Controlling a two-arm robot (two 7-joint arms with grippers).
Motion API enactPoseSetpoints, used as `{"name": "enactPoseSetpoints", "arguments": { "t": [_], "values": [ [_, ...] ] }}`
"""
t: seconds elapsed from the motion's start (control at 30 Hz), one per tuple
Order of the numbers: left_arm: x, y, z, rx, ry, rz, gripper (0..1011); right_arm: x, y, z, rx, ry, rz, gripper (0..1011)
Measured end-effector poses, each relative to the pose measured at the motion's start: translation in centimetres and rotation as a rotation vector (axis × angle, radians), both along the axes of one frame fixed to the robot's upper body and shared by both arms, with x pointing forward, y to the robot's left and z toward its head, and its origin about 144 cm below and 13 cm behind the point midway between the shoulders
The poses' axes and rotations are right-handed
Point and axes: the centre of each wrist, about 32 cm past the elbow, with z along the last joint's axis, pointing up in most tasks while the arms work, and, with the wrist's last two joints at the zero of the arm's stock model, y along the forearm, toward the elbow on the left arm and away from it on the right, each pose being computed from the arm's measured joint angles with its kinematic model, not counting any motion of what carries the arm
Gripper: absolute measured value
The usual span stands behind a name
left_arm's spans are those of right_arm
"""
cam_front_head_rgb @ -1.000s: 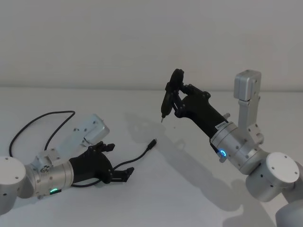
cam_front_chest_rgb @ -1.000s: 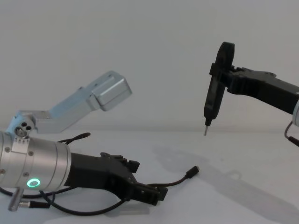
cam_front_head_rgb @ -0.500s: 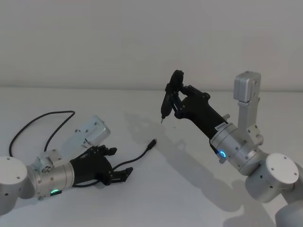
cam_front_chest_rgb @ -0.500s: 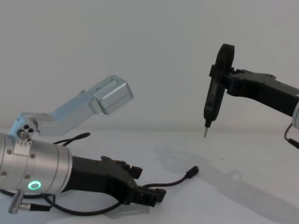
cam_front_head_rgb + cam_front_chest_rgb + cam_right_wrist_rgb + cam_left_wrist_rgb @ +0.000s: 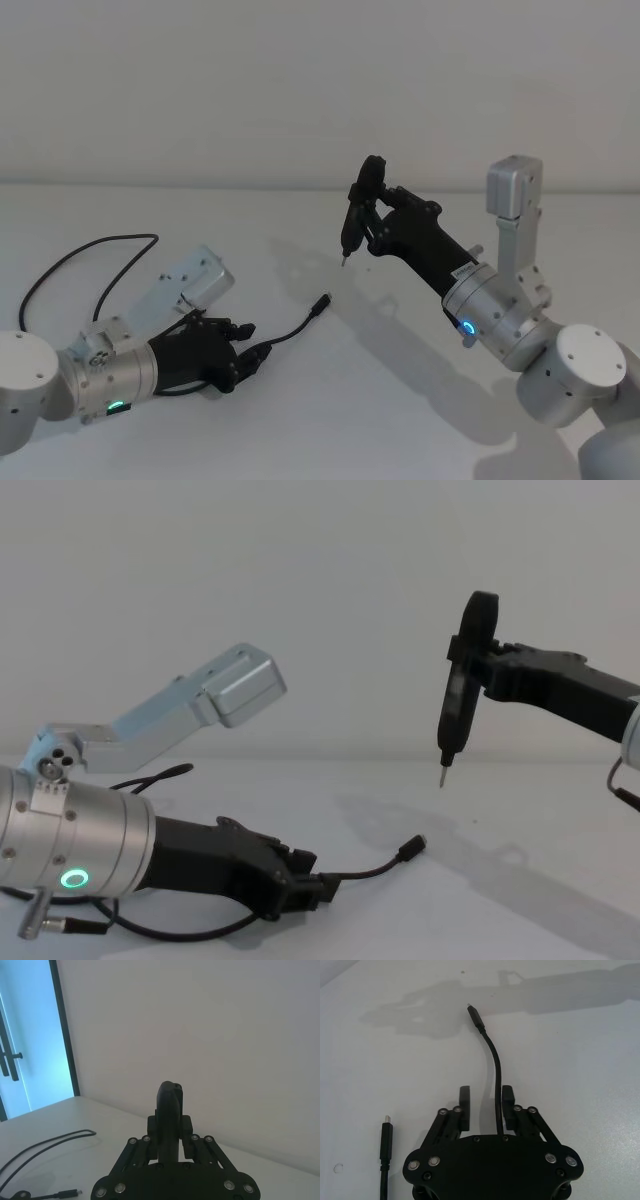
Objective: Pick up the data cable with the one hand.
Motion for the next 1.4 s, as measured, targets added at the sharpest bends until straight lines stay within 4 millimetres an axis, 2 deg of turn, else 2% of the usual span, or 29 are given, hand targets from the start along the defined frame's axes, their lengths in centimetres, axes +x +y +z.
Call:
{"name": "enactPoseSetpoints", "arguments": {
  "t": [0.07,0.13,0.17,0.37,1.4],
  "values": [
    [0.0,0.0,0.0,0.0,0.0,0.0,325,0.1,0.0,0.0,-0.003,0.001,0.001,275],
    [0.0,0.0,0.0,0.0,0.001,0.0,229,0.3,0.1,-0.1,-0.005,0.001,0.004,275],
    [0.0,0.0,0.0,0.0,0.001,0.0,229,0.3,0.1,-0.1,-0.006,0.001,0.005,274],
    [0.0,0.0,0.0,0.001,0.002,0.0,55,0.5,0.1,-0.3,-0.013,0.008,0.011,275],
    [0.0,0.0,0.0,0.001,0.002,0.0,42,0.8,0.1,-1.5,-0.03,0.022,0.05,275]
  ]
}}
